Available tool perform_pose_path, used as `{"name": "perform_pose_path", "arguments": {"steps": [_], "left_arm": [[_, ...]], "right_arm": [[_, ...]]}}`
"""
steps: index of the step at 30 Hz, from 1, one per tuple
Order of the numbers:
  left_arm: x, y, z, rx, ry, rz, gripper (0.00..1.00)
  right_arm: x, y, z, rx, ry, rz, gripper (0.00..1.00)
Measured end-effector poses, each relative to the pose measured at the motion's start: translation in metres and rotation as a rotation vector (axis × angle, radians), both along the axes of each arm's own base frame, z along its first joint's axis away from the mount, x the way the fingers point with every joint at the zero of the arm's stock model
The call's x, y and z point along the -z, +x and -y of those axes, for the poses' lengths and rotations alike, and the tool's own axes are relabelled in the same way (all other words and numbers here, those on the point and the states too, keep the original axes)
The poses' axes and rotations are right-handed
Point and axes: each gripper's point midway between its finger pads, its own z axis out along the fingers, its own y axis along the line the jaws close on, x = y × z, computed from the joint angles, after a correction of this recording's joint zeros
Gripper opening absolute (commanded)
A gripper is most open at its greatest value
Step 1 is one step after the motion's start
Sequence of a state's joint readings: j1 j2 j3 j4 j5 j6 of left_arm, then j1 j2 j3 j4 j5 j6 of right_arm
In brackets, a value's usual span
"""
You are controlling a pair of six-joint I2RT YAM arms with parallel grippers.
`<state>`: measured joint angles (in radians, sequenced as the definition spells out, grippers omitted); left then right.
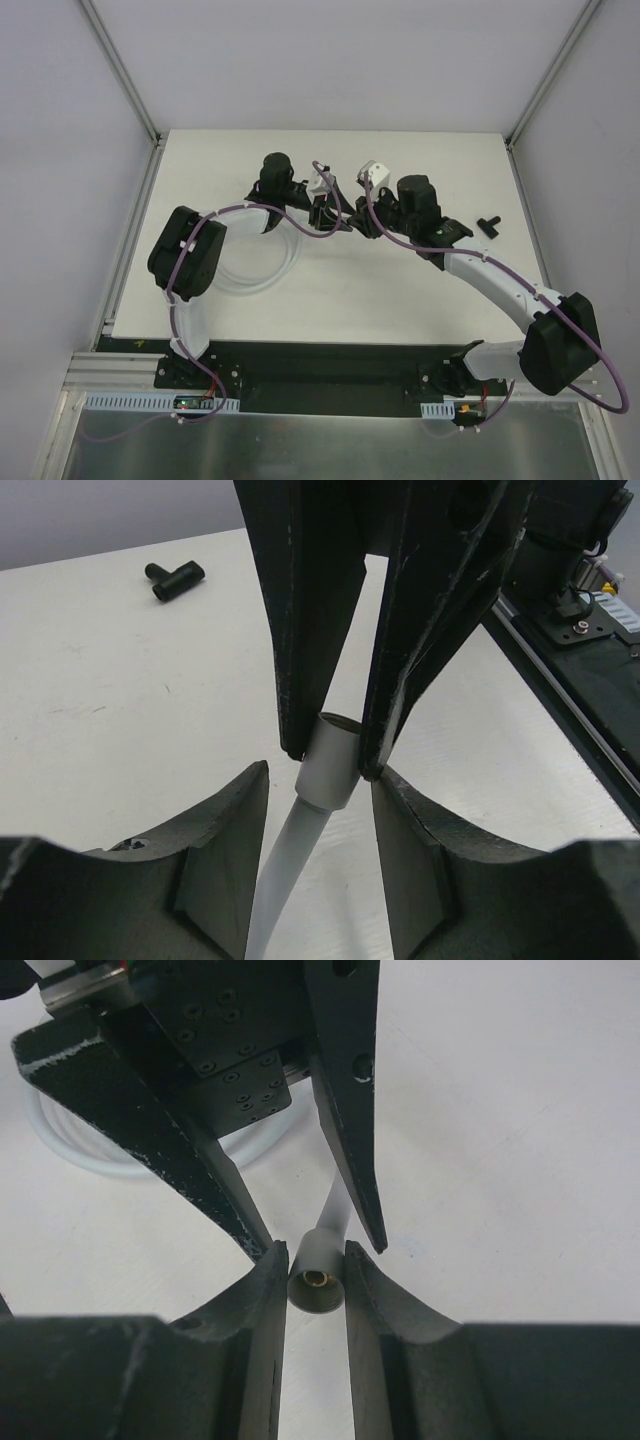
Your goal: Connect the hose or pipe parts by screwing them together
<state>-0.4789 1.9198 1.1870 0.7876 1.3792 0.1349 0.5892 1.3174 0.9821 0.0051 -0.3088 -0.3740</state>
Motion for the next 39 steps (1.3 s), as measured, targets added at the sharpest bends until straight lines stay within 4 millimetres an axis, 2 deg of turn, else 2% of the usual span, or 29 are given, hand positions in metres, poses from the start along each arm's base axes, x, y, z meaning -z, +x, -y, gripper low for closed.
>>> {"name": "perform_pose_path", "arguments": {"steps": [3,4,7,8,10,11,13,14,16,17,20,22,25,29,32,34,37,39], "left_arm": [[0.000,-0.001,0.000,0.014,-0.005,-0.013,0.29],[0.000,-0.002,0.000,0.022,-0.007,-0.016,0.14],[0.000,-0.002,0.001,0.039,-0.018,-0.016,0.00],[0.000,-0.003,0.001,0.045,-0.022,-0.015,0.00],[-0.001,-0.003,0.002,0.052,-0.030,-0.015,0.00],[-0.002,-0.002,0.002,0.053,-0.035,-0.017,0.00],[-0.004,-0.002,0.002,0.049,-0.039,-0.029,0.00],[-0.006,-0.001,0.002,0.041,-0.042,-0.037,0.00],[-0.010,0.005,0.002,0.005,-0.048,-0.063,0.00],[-0.013,0.010,0.000,-0.018,-0.052,-0.077,0.00],[-0.018,0.024,-0.007,-0.089,-0.067,-0.102,0.00],[-0.022,0.030,-0.012,-0.136,-0.072,-0.121,0.00],[-0.031,0.033,-0.019,-0.204,-0.065,-0.151,0.00],[-0.049,0.029,-0.028,-0.308,-0.056,-0.147,0.00],[-0.059,0.026,-0.035,-0.370,-0.050,-0.151,0.00],[-0.058,0.022,-0.040,-0.404,-0.042,-0.171,0.00],[-0.046,0.014,-0.045,-0.435,-0.014,-0.213,0.00],[-0.036,0.007,-0.049,-0.448,0.012,-0.238,0.00]], "right_arm": [[0.000,0.002,0.001,0.005,0.003,0.005,0.01],[0.000,0.002,0.001,0.008,0.005,0.006,0.01],[-0.004,0.004,0.003,0.017,0.017,0.017,0.09],[-0.004,0.005,0.004,0.020,0.019,0.018,0.18],[-0.006,0.004,0.005,0.026,0.024,0.017,0.23],[-0.007,0.004,0.005,0.028,0.028,0.018,0.35],[-0.010,0.003,0.006,0.035,0.038,0.018,0.49],[-0.012,0.003,0.007,0.039,0.046,0.018,0.61],[-0.020,-0.001,0.010,0.052,0.071,0.020,0.71],[-0.025,-0.003,0.012,0.057,0.083,0.023,0.80],[-0.051,-0.006,0.025,0.098,0.138,0.055,0.86],[-0.068,-0.006,0.040,0.144,0.162,0.086,0.86],[-0.081,0.002,0.065,0.253,0.154,0.094,0.86],[-0.084,0.027,0.112,0.465,0.091,0.060,0.84],[-0.068,0.048,0.162,0.650,0.025,-0.010,0.82],[-0.047,0.059,0.199,0.774,-0.023,-0.082,0.82],[-0.010,0.062,0.247,0.922,-0.094,-0.205,0.82],[0.009,0.060,0.267,0.985,-0.127,-0.273,0.82]]}}
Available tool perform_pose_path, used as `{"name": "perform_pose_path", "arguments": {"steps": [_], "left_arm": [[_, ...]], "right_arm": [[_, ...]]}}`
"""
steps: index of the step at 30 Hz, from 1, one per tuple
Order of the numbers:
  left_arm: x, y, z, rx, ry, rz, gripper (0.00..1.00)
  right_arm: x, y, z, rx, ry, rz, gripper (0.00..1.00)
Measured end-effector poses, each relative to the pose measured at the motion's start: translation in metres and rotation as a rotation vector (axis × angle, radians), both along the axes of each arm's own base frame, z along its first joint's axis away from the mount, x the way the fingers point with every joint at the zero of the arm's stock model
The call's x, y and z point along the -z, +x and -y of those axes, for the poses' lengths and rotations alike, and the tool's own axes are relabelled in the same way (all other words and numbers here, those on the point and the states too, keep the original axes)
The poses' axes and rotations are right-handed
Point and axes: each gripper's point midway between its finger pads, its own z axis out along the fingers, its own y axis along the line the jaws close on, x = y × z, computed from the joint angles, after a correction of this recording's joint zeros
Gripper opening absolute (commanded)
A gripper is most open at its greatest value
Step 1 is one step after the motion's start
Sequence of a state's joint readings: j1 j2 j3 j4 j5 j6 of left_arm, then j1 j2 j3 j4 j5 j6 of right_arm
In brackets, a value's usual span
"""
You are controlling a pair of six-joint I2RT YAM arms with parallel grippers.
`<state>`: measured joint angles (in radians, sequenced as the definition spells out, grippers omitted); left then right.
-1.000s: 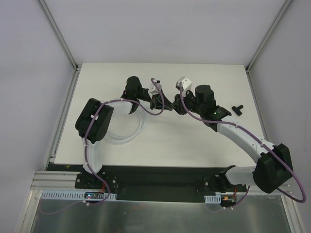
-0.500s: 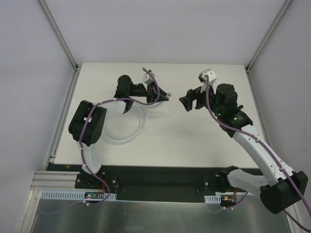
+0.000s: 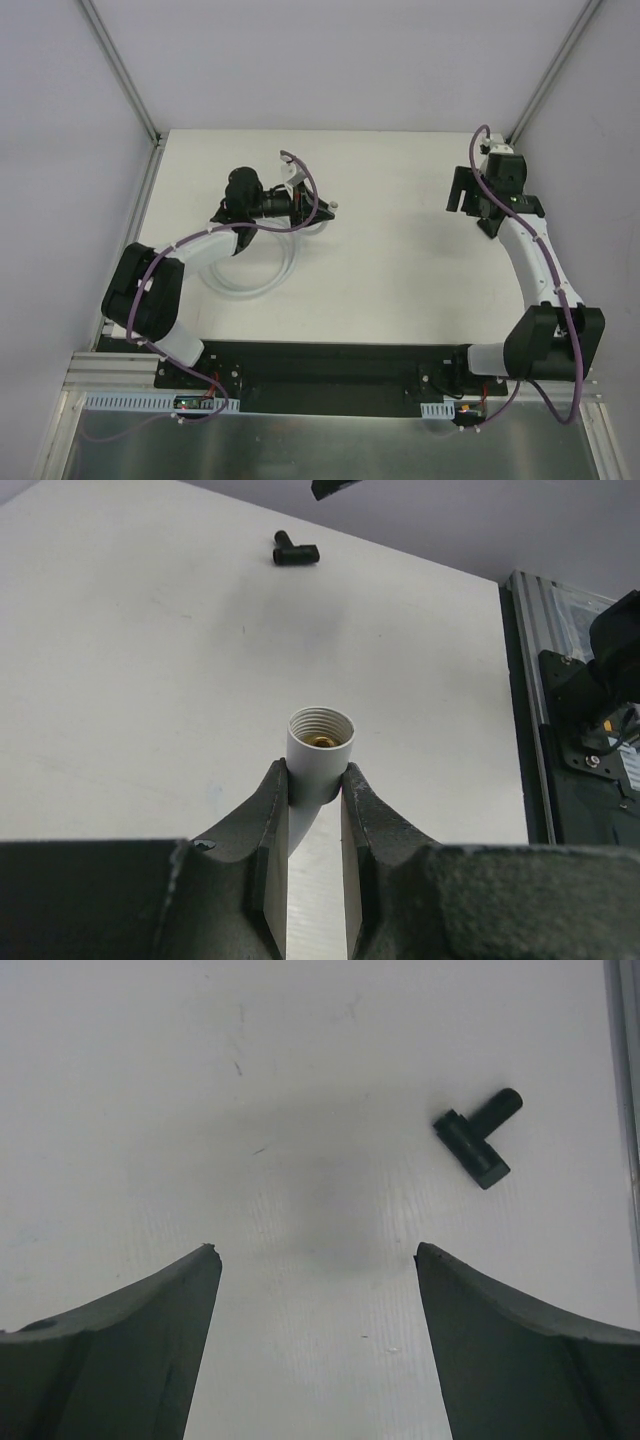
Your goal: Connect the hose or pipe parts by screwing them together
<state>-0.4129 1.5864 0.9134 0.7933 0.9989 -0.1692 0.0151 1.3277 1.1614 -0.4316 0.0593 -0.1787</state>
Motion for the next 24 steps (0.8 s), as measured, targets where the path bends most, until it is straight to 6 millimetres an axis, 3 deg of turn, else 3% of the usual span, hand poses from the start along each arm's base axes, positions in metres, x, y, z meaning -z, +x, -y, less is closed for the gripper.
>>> {"name": "perform_pose_path", "arguments": {"steps": [7,11,15,24], "left_arm": [[0.017,-0.024,-0.011,-0.011,0.051,-0.023,0.00],[0.020,-0.028,-0.007,-0.018,0.068,-0.025,0.00],[0.026,-0.039,0.001,0.005,0.097,-0.027,0.00],[0.030,-0.046,0.004,0.008,0.124,-0.045,0.00]], "right_arm": [[0.044,-0.002,0.049,0.165,-0.034,-0.143,0.86],[0.072,0.002,0.074,0.236,-0.056,-0.243,0.89],[0.089,0.013,0.094,0.284,-0.073,-0.301,0.99],[0.110,0.038,0.116,0.328,-0.028,-0.347,0.96]]}}
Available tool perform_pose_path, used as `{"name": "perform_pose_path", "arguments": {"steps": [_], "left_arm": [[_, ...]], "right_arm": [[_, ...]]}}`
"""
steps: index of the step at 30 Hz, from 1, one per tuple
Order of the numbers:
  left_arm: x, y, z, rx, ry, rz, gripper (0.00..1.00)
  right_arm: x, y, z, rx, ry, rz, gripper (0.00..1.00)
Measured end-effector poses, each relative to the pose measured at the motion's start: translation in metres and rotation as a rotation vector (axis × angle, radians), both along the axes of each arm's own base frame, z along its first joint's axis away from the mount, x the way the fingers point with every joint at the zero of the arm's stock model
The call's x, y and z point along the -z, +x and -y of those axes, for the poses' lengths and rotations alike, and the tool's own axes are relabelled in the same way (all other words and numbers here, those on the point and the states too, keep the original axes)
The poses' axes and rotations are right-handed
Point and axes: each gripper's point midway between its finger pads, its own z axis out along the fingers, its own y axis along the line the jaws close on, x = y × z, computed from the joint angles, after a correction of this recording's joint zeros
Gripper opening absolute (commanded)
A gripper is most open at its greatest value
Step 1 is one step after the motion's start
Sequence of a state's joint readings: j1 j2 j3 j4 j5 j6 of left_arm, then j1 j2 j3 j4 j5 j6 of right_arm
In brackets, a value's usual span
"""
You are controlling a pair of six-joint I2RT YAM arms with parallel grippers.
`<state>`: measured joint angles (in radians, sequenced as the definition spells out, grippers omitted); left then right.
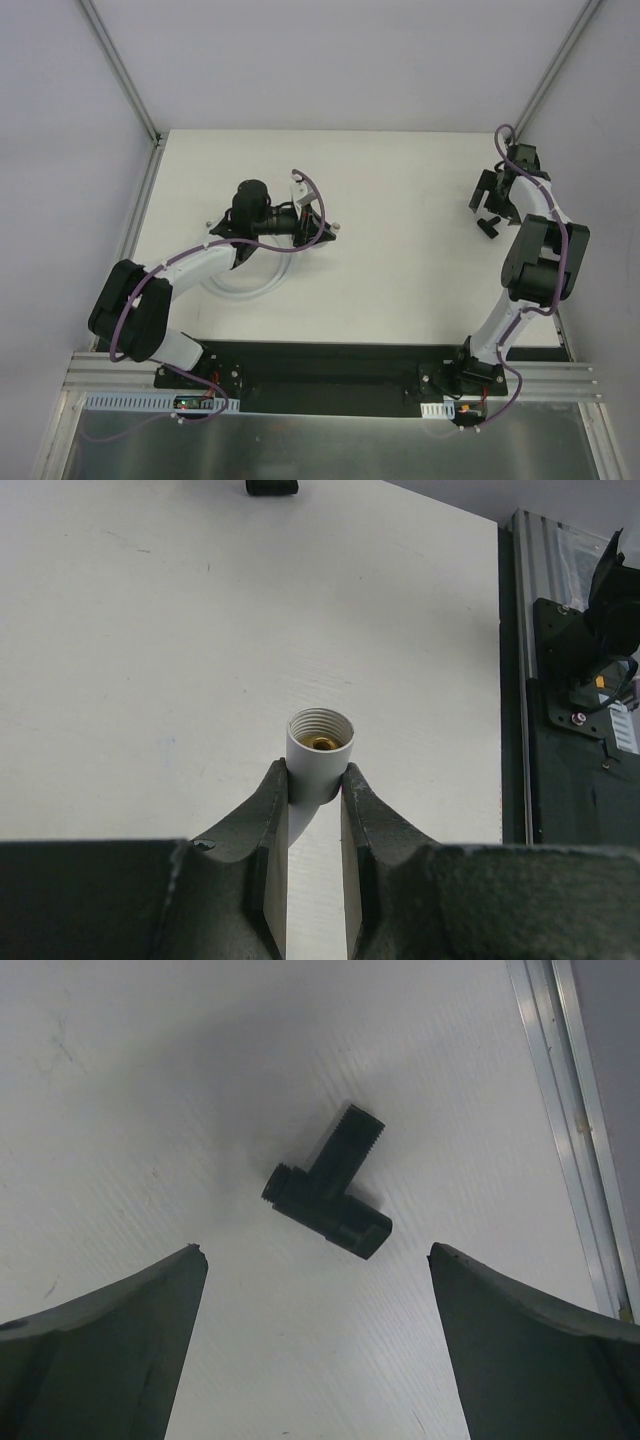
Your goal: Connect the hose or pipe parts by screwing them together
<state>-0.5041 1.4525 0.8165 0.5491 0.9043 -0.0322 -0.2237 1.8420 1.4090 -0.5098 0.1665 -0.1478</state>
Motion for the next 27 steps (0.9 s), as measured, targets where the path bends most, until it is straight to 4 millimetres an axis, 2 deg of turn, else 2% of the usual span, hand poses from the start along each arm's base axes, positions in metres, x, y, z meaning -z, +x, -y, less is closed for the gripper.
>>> {"name": "perform_pose_path", "arguments": {"steps": [4,8,17,23,27], "left_arm": [[-0.001,0.002,0.000,-0.009,0.009,-0.001,0.00],[0.000,0.004,-0.001,-0.018,0.017,0.003,0.00],[-0.005,0.000,-0.004,-0.020,0.021,0.008,0.00],[-0.003,-0.004,0.000,-0.010,0.028,0.001,0.00],[-0.001,-0.008,0.004,0.000,0.040,0.008,0.00]], "right_arm": [[0.007,0.016,0.006,0.047,0.041,0.008,0.97],[0.020,0.021,0.008,0.086,0.076,-0.014,0.99],[0.052,0.028,-0.006,0.048,0.185,-0.095,0.92],[0.051,0.035,-0.021,-0.078,0.250,-0.088,0.77],[0.048,0.040,-0.039,-0.177,0.300,-0.075,0.74]]}}
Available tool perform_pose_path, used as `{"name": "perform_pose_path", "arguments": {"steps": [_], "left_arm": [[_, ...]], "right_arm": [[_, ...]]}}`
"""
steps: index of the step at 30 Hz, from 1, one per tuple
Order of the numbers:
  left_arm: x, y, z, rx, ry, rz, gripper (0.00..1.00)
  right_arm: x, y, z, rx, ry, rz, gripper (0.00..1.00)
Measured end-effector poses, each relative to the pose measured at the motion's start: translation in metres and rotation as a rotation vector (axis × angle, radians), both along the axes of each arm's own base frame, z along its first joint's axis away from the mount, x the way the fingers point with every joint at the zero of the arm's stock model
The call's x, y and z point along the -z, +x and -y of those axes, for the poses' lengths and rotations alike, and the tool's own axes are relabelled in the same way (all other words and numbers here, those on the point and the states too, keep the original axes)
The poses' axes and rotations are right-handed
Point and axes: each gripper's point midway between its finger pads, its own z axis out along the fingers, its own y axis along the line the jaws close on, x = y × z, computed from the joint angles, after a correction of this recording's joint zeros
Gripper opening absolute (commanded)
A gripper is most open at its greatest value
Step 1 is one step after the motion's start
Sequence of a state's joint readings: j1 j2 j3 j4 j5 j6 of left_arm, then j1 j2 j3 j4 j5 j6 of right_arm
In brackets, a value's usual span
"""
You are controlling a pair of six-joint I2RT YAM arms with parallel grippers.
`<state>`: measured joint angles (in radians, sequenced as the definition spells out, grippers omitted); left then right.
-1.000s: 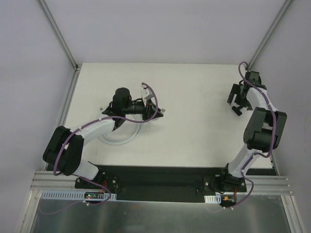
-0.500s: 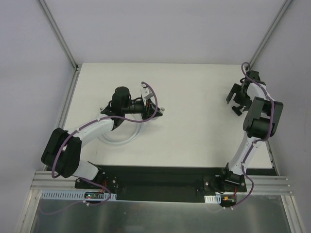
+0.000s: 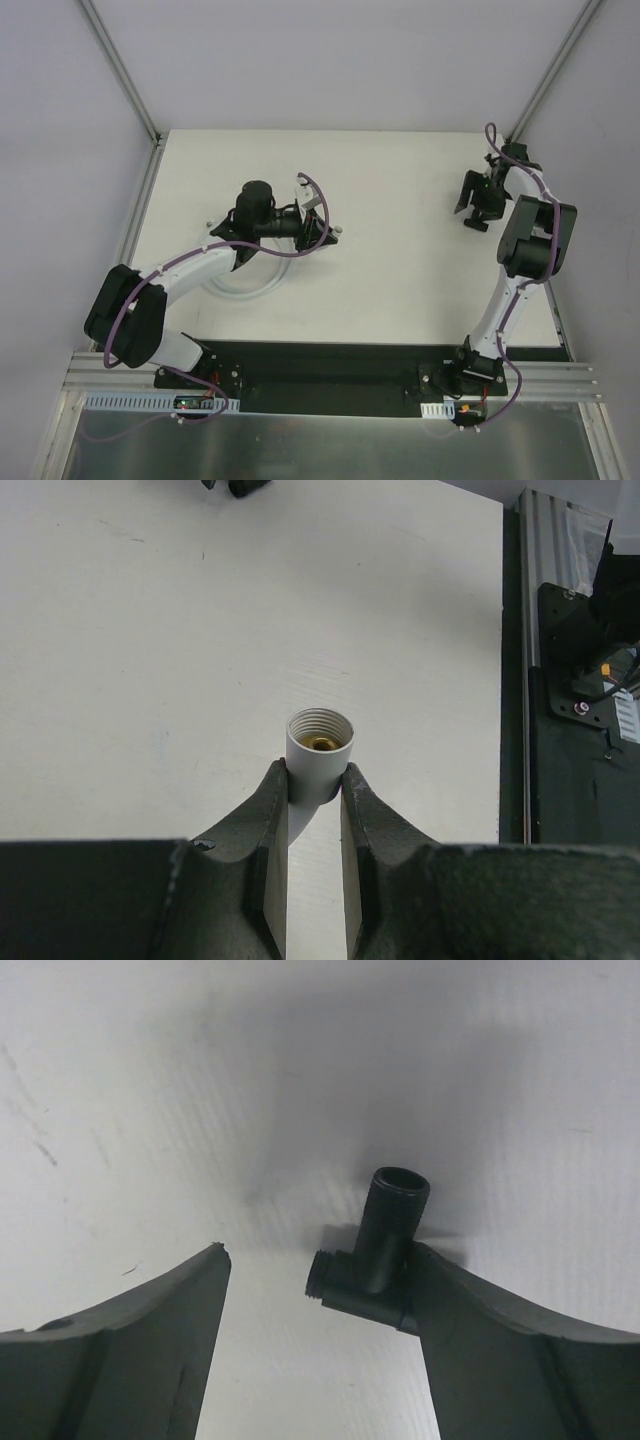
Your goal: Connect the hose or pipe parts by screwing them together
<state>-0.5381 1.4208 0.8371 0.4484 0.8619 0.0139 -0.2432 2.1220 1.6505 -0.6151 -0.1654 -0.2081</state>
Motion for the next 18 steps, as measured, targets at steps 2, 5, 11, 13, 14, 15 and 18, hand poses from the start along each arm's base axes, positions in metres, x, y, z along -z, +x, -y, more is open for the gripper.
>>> {"name": "perform_pose_path", "arguments": {"steps": [2,5,11,13,14,15,18], "left_arm": [[0.001,-0.002,0.001,0.003,0.009,0.003,0.00],[0.001,-0.006,0.002,0.013,0.019,0.014,0.00],[-0.004,-0.013,0.005,0.027,0.024,0.040,0.00],[-0.004,-0.014,0.005,0.027,0.028,0.042,0.00],[-0.005,-0.015,0.005,0.026,0.028,0.045,0.00],[-0.005,-0.015,0.005,0.026,0.029,0.046,0.00],[-0.006,-0.016,0.004,0.026,0.032,0.051,0.00]], "right_arm": [[0.000,0.001,-0.012,-0.067,0.011,0.008,0.73],[0.000,0.001,-0.040,-0.195,0.014,0.009,0.71],[0.002,-0.014,-0.120,-0.504,0.051,0.000,0.71],[0.003,-0.030,-0.138,-0.584,0.079,-0.015,0.73],[0.002,-0.037,-0.143,-0.608,0.085,-0.023,0.73],[0.000,-0.046,-0.147,-0.631,0.088,-0.032,0.74],[-0.016,-0.059,-0.152,-0.663,0.081,-0.026,0.77]]}}
